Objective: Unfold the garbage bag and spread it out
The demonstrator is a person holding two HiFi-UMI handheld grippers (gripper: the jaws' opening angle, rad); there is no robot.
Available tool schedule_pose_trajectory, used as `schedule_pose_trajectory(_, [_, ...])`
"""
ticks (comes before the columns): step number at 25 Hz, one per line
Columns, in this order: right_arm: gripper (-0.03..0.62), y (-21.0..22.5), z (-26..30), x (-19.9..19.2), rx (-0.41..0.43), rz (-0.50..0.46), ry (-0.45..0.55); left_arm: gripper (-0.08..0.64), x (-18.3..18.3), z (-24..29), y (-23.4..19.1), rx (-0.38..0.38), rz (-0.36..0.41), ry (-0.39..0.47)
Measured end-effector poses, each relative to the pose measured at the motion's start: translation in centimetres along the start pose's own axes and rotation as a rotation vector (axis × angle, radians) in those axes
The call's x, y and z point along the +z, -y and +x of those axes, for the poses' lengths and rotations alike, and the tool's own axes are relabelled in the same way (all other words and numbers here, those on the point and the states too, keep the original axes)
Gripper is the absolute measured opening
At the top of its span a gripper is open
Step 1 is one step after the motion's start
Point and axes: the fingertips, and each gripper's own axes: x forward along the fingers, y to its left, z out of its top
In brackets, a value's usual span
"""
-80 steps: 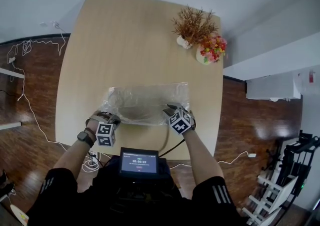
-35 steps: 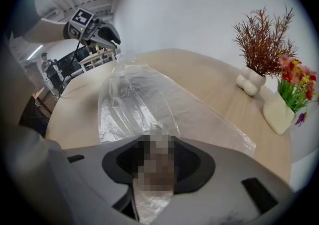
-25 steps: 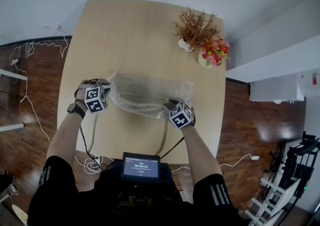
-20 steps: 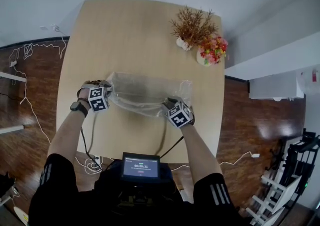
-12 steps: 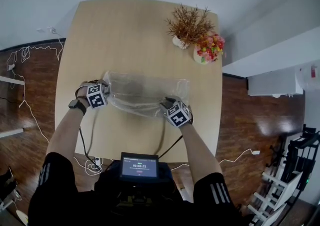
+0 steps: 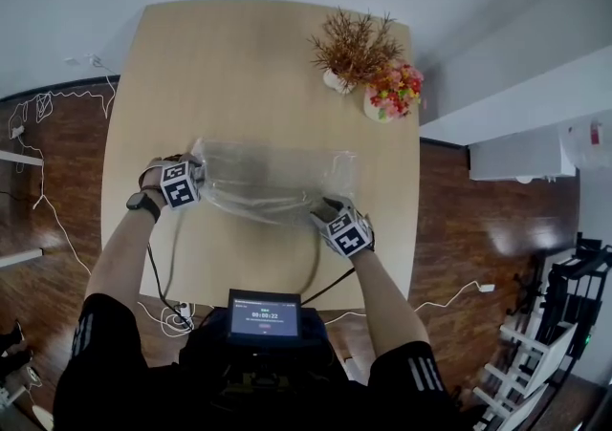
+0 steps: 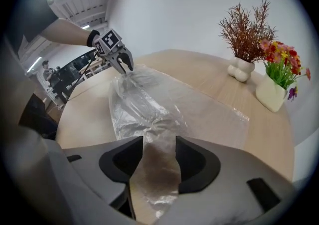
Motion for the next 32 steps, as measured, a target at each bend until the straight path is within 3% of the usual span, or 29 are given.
schedule_pose_trajectory(19, [0.270,-0.1,0.3,-1.0,-0.029,-0.032,-0.024,0.164,0.1,0.2,-0.1,0.009,0.021,-0.021])
schedule_pose_trajectory(27, [0.268,-0.8,-2.7,3.2,-0.083,-0.073,0.103,0.164,-0.2,0.0,0.4,0.107,0.153,-0.050])
schedule_pose_trajectory(32, [0.268,-1.5,-3.3,3.3,-0.086,-0.075,0.105,0.166,1.1,-2.7,0.4,0.181,0.182,0.015])
